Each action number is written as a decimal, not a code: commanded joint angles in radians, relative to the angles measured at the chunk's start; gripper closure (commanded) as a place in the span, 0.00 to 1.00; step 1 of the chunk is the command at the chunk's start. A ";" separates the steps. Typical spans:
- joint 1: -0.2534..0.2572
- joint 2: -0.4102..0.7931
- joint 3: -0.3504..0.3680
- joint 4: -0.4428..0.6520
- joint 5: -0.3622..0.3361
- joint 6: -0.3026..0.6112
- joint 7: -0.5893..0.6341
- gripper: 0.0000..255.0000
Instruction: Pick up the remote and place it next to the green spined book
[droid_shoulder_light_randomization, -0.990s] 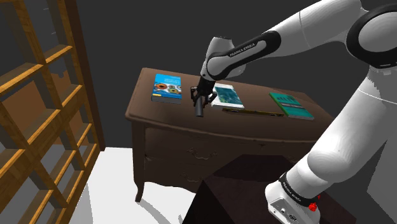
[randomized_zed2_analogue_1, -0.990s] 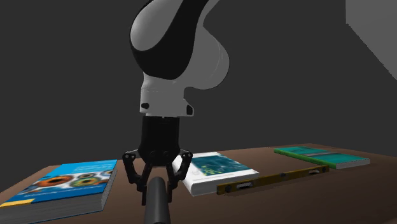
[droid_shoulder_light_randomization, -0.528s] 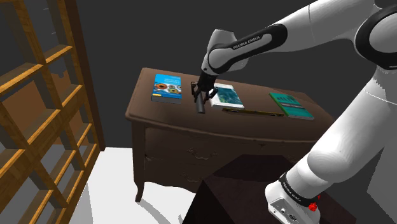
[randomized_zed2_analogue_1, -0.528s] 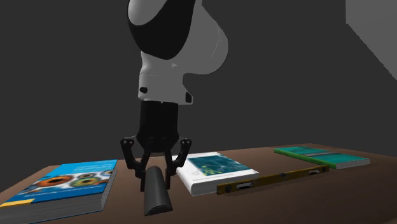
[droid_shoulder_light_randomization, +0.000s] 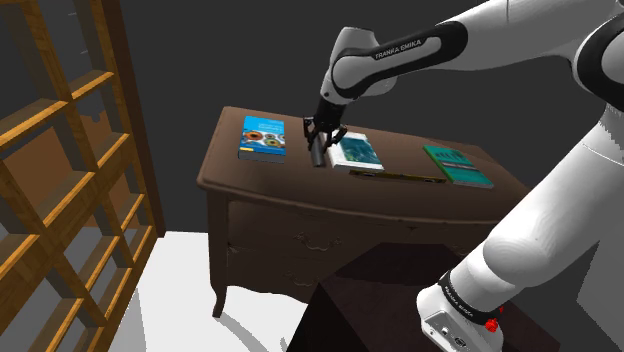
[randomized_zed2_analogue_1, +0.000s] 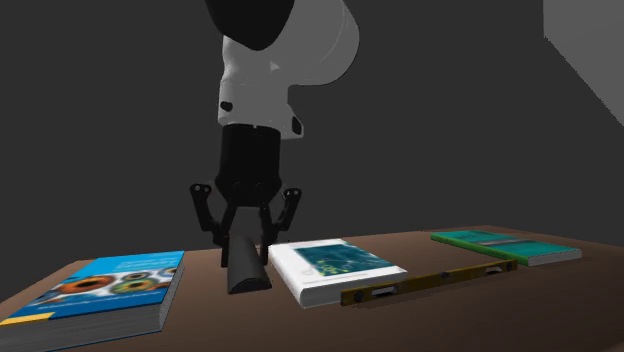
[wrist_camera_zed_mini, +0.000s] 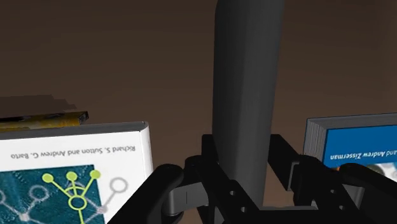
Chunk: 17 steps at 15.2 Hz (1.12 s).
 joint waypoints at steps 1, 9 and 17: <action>-0.001 -0.014 0.000 0.015 0.003 -0.028 -0.001 1.00; -0.070 -0.107 -0.074 -0.074 0.024 -0.041 -0.156 1.00; -0.163 -0.169 -0.186 -0.141 0.019 -0.048 -0.358 1.00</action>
